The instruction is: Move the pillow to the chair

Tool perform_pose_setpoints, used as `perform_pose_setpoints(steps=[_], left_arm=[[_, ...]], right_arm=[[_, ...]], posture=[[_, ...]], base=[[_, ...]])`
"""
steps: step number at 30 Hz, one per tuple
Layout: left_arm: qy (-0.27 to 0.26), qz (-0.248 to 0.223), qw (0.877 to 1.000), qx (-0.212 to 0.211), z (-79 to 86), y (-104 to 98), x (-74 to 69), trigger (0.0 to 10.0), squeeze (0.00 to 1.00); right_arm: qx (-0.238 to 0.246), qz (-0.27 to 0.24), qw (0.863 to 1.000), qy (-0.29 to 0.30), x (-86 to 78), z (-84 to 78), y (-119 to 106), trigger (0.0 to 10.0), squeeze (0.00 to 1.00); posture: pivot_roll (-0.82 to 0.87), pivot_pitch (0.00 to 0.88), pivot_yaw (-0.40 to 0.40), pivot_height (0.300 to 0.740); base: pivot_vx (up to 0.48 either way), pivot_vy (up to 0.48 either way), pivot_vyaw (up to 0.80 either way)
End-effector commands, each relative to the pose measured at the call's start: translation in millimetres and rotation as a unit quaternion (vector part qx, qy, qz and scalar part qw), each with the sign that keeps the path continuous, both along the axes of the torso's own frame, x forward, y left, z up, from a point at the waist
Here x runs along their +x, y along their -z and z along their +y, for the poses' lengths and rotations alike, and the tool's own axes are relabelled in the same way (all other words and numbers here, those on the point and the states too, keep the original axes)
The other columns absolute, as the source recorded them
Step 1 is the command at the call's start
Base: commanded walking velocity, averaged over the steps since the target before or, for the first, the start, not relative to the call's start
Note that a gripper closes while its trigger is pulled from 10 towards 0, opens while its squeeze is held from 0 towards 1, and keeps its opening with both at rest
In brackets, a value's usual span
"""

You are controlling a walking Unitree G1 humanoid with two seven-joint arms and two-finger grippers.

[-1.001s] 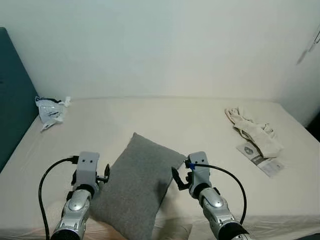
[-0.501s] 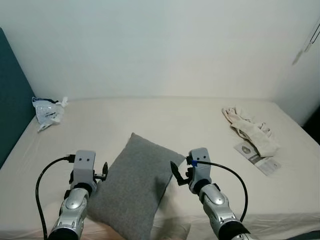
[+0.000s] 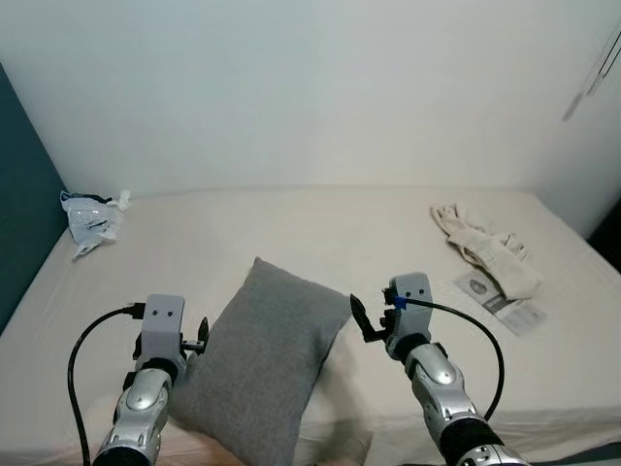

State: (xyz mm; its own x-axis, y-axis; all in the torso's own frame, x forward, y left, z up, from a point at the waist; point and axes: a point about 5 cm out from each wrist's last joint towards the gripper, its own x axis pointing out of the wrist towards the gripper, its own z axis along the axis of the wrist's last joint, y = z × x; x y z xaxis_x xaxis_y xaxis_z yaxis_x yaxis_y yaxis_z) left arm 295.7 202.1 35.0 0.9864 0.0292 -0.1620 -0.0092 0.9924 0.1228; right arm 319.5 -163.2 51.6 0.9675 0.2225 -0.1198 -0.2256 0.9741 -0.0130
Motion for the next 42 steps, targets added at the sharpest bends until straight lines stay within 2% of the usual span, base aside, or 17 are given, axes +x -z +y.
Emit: perform_pose_setpoints(steps=[1,3,4,5,6,9,10,11,14,21,25,27,30,33,35,42], left_arm=[[-0.004,0.010,1.000,0.014,1.3,1,3.9,10.0,0.00],[-0.030,0.016,0.999,0.020,-2.1,6,2.3,10.0,0.00],[-0.031,0.028,0.999,0.022,-4.9,8,1.2,10.0,0.00],[-0.031,0.028,0.999,0.022,-4.9,8,1.2,10.0,0.00],[-0.014,0.010,0.999,-0.026,-14.6,-2,8.1,10.0,0.00],[-0.001,0.022,1.000,-0.017,-13.9,2,6.5,10.0,0.00],[-0.003,0.035,0.999,0.006,-9.3,6,4.6,10.0,0.00],[-0.031,0.051,0.998,0.005,0.6,12,-0.8,10.0,0.00],[-0.040,0.047,0.998,-0.009,2.4,12,-1.4,10.0,0.00],[-0.031,0.068,0.997,0.005,-8.1,24,-8.1,10.0,0.00],[-0.022,0.068,0.997,0.005,-16.5,23,-7.9,10.0,0.00],[-0.037,0.063,0.997,0.003,-18.2,18,-2.7,10.0,0.00],[-0.044,0.051,0.998,0.002,-16.8,14,-1.1,10.0,0.00],[-0.056,0.008,0.998,-0.018,-11.9,5,-0.6,10.0,0.00],[-0.056,-0.001,0.998,-0.019,-9.4,3,-1.4,10.0,0.00],[-0.044,0.006,0.999,-0.004,-2.6,6,-4.6,10.0,0.00]], right_arm=[[0.025,0.017,1.000,0.002,10.1,2.4,-5,10.0,0.00],[0.041,0.057,0.997,0.016,8.3,-1.6,5,10.0,0.00],[0.024,0.077,0.997,0.013,7.3,-4.7,8,10.0,0.00],[0.024,0.077,0.997,0.013,7.3,-4.7,8,10.0,0.00],[-0.014,0.035,0.999,-0.038,16.7,-1.2,-10,10.0,0.00],[-0.006,0.033,0.999,-0.029,17.3,-2.3,-10,10.0,0.00],[0.001,0.039,0.999,-0.009,16.7,-4.8,-8,10.0,0.00],[0.003,0.059,0.998,0.027,8.2,-11.4,5,10.0,0.00],[0.013,0.065,0.996,0.053,2.5,-15.5,11,10.0,0.00],[0.034,0.081,0.994,0.070,-11.3,-5.7,27,10.0,0.00],[0.018,0.085,0.995,0.055,-15.7,-2.1,31,10.0,0.00],[0.009,0.085,0.996,0.038,-17.5,1.0,33,10.0,0.00],[0.021,0.071,0.997,0.030,-15.7,3.6,28,10.0,0.00],[0.022,0.067,0.997,0.036,-11.5,4.0,24,10.0,0.00],[0.022,0.067,0.997,0.041,-9.7,3.1,23,10.0,0.00],[0.014,0.065,0.997,0.044,-6.2,4.9,20,10.0,0.00]], posture=[[0.02,0.000,-0.116,0.740],[0.05,0.000,-0.063,0.740],[0.07,0.000,-0.062,0.740],[0.07,0.000,-0.062,0.740],[0.02,0.015,-0.075,0.740],[0.00,0.000,-0.061,0.740],[-0.01,0.000,-0.043,0.740],[0.01,0.016,-0.028,0.740],[0.01,0.014,-0.026,0.740],[-0.06,0.014,-0.020,0.740],[-0.05,0.021,-0.040,0.740],[-0.03,0.024,-0.062,0.740],[-0.03,0.020,-0.060,0.730],[-0.03,0.021,-0.054,0.715],[-0.03,0.021,-0.051,0.710],[-0.02,0.014,-0.039,0.680]], base=[[0.000,0.000,0.00],[0.000,0.000,0.00],[0.000,0.000,0.00],[0.000,0.000,0.00],[0.000,0.000,0.00],[0.000,0.000,0.00],[0.000,0.000,0.00],[0.000,0.000,0.00],[0.000,0.000,0.00],[0.000,0.000,0.00],[0.000,0.000,0.00],[0.000,0.000,0.00],[0.000,0.000,0.00],[0.000,0.000,0.00],[0.000,0.000,0.00],[0.000,0.000,0.00]])
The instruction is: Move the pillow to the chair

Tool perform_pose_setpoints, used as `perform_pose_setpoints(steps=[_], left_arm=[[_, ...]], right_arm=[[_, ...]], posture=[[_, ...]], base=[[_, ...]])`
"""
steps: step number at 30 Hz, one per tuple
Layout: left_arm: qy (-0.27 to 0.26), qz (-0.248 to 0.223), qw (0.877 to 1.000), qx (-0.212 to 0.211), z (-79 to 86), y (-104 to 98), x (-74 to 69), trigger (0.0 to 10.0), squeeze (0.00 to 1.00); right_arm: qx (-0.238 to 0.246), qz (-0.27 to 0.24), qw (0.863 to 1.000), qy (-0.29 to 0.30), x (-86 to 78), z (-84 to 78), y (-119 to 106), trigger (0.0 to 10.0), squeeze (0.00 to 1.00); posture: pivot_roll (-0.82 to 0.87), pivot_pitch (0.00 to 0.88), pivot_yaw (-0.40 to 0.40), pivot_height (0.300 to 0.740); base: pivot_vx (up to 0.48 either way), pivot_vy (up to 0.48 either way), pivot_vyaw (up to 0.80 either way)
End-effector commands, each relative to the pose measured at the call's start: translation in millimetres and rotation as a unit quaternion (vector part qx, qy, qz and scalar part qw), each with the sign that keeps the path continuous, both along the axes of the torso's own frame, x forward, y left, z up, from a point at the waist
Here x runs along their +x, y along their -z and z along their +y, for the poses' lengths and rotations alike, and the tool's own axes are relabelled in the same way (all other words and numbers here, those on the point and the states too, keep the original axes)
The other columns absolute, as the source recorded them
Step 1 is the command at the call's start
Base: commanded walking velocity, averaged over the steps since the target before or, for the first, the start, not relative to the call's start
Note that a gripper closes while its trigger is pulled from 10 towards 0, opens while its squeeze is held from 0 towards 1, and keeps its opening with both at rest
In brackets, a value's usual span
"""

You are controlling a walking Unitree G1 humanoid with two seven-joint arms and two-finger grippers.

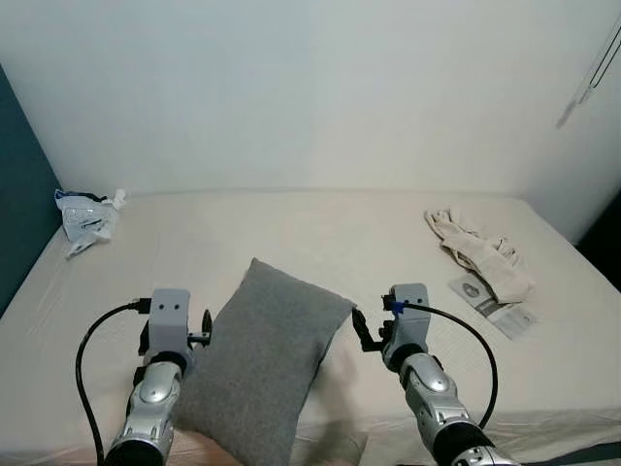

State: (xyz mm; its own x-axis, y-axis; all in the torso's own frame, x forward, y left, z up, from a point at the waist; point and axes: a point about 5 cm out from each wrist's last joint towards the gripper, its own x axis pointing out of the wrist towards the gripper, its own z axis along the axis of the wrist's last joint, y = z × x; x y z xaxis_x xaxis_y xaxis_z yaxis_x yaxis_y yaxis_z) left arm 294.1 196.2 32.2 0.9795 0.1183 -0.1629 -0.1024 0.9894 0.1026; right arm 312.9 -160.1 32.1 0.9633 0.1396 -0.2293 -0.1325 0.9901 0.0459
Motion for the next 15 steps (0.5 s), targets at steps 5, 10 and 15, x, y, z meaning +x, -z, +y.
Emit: perform_pose_setpoints(steps=[5,10,15], left_arm=[[0.001,0.005,1.000,0.008,5.2,0.7,-2.3,10.0,0.00],[0.007,0.002,1.000,0.012,3.3,-1.2,-0.5,10.0,0.00],[0.024,0.001,1.000,0.015,-2.3,-2.7,1.4,10.0,0.00]], right_arm=[[-0.014,-0.006,1.000,-0.017,3.8,5.2,-3.8,10.0,0.00],[-0.008,-0.012,1.000,-0.024,6.3,6.3,-7.3,10.0,0.00],[0.002,-0.026,0.999,-0.042,5.2,10.2,-9.1,10.0,0.00]], posture=[[-0.02,0.014,-0.032,0.675],[-0.02,0.016,-0.034,0.675],[-0.01,0.024,-0.020,0.645]], base=[[0.000,0.000,0.00],[0.000,0.000,0.00],[0.000,0.000,0.00]])
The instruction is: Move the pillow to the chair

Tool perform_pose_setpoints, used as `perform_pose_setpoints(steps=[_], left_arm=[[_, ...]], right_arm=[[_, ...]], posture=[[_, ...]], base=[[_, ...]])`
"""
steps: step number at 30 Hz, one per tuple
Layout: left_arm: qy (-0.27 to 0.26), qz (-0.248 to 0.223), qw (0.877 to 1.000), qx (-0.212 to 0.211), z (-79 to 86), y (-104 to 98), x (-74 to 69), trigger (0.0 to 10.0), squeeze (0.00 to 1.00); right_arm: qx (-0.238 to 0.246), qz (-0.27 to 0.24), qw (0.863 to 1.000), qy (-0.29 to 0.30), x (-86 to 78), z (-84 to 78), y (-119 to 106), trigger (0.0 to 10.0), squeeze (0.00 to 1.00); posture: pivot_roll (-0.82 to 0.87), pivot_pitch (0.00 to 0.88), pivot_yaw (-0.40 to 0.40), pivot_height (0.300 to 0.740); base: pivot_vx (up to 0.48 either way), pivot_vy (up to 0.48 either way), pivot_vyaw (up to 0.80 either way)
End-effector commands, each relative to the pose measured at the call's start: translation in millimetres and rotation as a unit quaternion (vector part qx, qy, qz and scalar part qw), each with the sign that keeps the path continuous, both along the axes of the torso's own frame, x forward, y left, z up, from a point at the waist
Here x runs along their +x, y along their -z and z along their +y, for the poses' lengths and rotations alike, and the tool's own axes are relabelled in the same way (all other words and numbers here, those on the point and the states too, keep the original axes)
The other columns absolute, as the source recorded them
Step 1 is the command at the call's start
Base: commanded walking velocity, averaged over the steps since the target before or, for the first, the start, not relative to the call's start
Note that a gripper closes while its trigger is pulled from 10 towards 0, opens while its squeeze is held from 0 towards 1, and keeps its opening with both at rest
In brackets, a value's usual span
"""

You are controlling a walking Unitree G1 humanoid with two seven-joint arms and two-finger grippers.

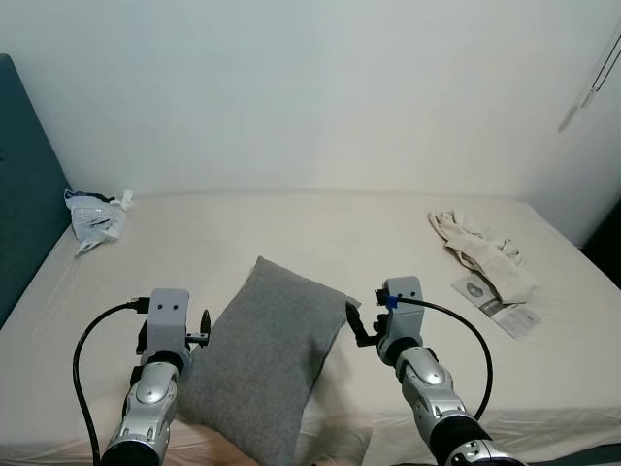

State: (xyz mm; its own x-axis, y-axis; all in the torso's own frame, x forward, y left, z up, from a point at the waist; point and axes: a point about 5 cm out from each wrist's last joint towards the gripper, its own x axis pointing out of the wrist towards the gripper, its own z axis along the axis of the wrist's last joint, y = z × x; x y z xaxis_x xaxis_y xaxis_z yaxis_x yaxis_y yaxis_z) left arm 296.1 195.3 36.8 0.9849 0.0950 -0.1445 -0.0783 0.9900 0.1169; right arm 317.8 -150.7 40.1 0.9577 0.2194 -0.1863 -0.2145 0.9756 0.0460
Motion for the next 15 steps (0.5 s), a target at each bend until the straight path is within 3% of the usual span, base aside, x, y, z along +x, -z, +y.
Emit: perform_pose_setpoints(steps=[1,7,15], left_arm=[[0.014,0.010,1.000,0.009,-2.3,2,-0.4,10.0,0.00],[0.028,0.014,0.999,0.022,-2.4,2,-1.8,10.0,0.00],[0.013,0.000,1.000,0.017,9.4,-9,5.3,10.0,0.00]], right_arm=[[-0.009,-0.005,1.000,-0.001,0.6,1.1,-1,10.0,0.00],[0.016,-0.024,1.000,-0.004,-1.6,5.0,-3,10.0,0.00],[-0.003,-0.036,0.999,-0.016,4.1,6.2,-10,10.0,0.00]], posture=[[-0.01,0.024,-0.020,0.640],[0.00,0.049,0.004,0.620],[0.01,0.073,0.016,0.600]], base=[[0.000,0.000,0.00],[0.000,0.000,0.00],[0.000,0.000,0.00]])
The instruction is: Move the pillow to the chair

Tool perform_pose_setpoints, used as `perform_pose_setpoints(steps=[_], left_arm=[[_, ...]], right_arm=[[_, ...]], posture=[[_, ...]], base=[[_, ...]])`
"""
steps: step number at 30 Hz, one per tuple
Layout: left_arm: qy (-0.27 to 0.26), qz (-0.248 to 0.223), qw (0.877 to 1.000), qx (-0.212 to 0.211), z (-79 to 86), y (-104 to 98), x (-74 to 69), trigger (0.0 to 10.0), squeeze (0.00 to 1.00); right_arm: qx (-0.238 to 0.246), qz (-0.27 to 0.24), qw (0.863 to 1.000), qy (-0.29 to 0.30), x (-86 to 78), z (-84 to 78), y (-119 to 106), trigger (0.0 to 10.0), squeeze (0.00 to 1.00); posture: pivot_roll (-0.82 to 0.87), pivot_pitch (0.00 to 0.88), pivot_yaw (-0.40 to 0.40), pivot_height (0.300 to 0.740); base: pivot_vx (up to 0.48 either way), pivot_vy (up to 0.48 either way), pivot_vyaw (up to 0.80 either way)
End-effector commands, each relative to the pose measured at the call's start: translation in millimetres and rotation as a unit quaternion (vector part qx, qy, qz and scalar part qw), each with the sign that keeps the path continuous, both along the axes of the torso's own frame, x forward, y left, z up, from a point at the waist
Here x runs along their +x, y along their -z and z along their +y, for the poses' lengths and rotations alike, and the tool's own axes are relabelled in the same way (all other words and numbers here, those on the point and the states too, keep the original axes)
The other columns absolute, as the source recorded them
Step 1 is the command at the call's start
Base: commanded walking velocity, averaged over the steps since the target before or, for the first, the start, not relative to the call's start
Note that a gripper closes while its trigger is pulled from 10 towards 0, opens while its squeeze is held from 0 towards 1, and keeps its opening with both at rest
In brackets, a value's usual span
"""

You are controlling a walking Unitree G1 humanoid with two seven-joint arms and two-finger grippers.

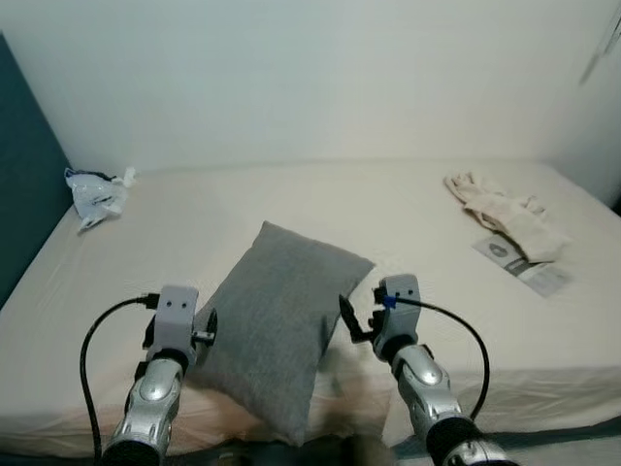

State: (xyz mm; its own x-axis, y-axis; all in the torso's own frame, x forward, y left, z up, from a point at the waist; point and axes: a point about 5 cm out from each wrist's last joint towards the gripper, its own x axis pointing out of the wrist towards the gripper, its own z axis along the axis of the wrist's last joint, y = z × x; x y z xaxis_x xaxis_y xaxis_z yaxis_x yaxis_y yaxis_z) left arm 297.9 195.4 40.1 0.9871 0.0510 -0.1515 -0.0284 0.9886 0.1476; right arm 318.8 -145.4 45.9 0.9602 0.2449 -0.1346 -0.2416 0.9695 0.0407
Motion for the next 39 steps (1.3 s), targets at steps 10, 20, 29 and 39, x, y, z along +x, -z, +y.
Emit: perform_pose_setpoints(steps=[10,20,29,39], left_arm=[[0.009,-0.021,1.000,0.021,30.2,-24,12.5,10.0,0.00],[0.013,0.039,0.995,-0.095,64.8,-29,20.0,10.0,0.00],[0.141,0.035,0.946,-0.291,64.4,-61,34.6,10.0,1.00],[0.253,0.198,0.916,-0.240,36.9,-26,22.8,10.0,1.00]], right_arm=[[-0.005,-0.026,1.000,-0.002,8.2,-5.3,-13,10.0,0.00],[-0.006,-0.032,0.999,-0.001,7.8,-7.7,-14,10.0,0.00],[-0.006,-0.038,0.999,-0.008,9.8,-8.3,-18,10.0,0.00],[-0.001,-0.034,0.999,-0.009,9.9,-6.8,-17,10.0,0.00]], posture=[[0.01,0.100,0.030,0.580],[0.01,0.112,0.028,0.560],[0.01,0.110,0.019,0.560],[0.00,0.116,0.014,0.560]], base=[[0.000,0.000,0.00],[0.000,0.000,0.00],[0.000,0.000,0.00],[0.000,0.000,0.00]])
